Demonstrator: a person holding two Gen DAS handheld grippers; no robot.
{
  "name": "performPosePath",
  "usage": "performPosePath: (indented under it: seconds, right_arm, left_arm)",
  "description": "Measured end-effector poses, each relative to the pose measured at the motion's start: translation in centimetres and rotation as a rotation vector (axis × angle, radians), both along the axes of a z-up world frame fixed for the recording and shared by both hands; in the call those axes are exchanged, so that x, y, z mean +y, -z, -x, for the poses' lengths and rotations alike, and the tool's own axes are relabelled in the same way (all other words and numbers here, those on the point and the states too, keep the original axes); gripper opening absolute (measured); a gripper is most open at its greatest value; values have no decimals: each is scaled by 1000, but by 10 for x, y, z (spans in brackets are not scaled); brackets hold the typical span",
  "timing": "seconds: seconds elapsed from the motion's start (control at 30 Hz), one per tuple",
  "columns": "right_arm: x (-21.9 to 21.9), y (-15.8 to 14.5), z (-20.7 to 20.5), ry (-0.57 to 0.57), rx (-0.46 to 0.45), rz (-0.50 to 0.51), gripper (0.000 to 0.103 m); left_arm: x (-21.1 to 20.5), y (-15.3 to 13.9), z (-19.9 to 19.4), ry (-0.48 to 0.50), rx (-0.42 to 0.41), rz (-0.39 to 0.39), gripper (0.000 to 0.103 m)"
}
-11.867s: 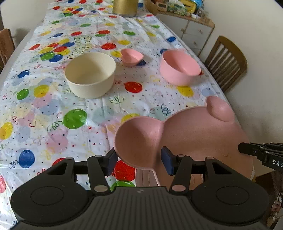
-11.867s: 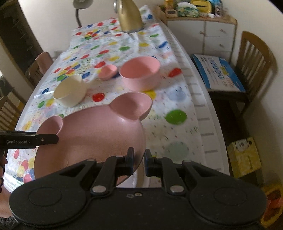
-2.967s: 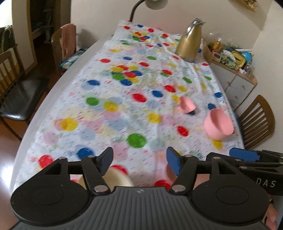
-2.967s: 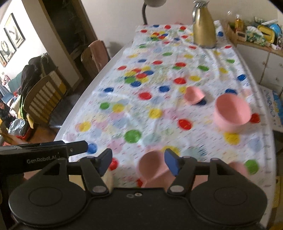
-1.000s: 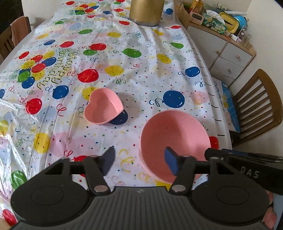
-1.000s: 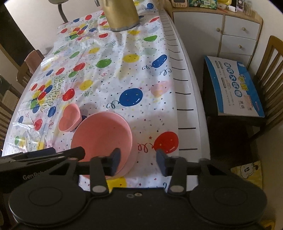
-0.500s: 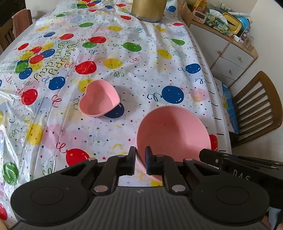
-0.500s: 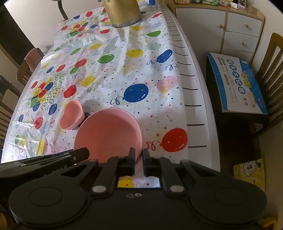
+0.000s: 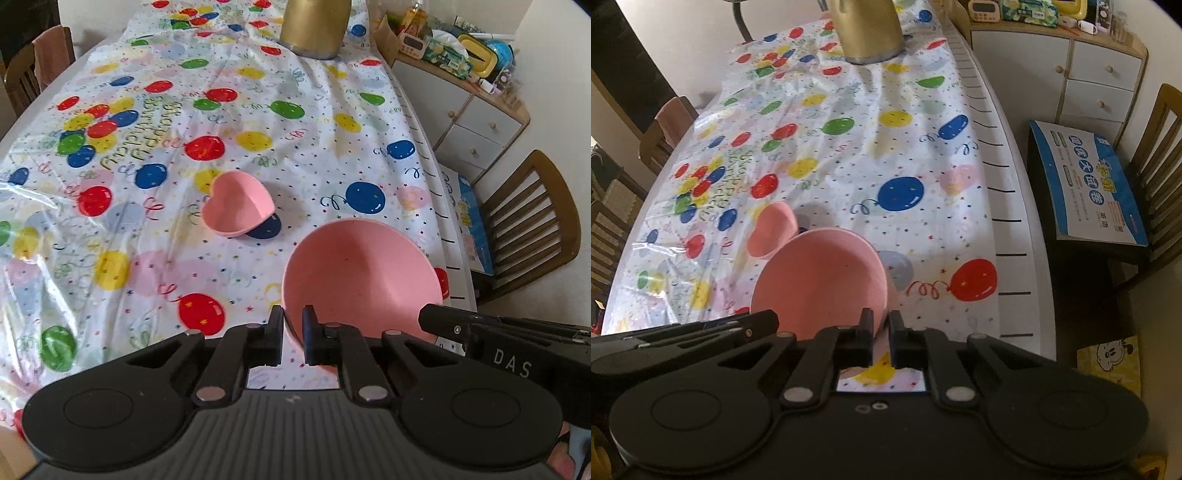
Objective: Organize plates and bowls
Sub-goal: 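Lift and carry the pink bowl with the left tool toward the bear plate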
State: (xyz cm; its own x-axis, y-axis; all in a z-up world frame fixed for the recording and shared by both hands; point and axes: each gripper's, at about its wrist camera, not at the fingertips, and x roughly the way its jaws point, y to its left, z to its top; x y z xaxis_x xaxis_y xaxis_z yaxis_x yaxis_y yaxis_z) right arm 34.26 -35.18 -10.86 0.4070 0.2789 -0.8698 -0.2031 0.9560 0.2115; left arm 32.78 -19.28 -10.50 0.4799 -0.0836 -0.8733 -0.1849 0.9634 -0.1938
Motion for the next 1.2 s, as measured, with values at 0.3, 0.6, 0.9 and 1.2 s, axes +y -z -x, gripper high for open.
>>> performPosePath:
  seconds: [0.3,0.6,0.9,1.2]
  right_arm:
    - [37,-27,33,-36,-41,-10,7]
    - [88,-45,73,-81,-69,-21,7]
    - [144,-56,113,-128,-86,-31,7]
    - [194,-61,146,-179,-96,-39,7]
  left_arm:
    - [37,-26,45,-26,-41,-27,10]
    - [92,-46,95,-63,-66,-19,10]
    - [148,-55,143,-101,-67,-12,10]
    - [194,-61,186,-137,-73,-19,10]
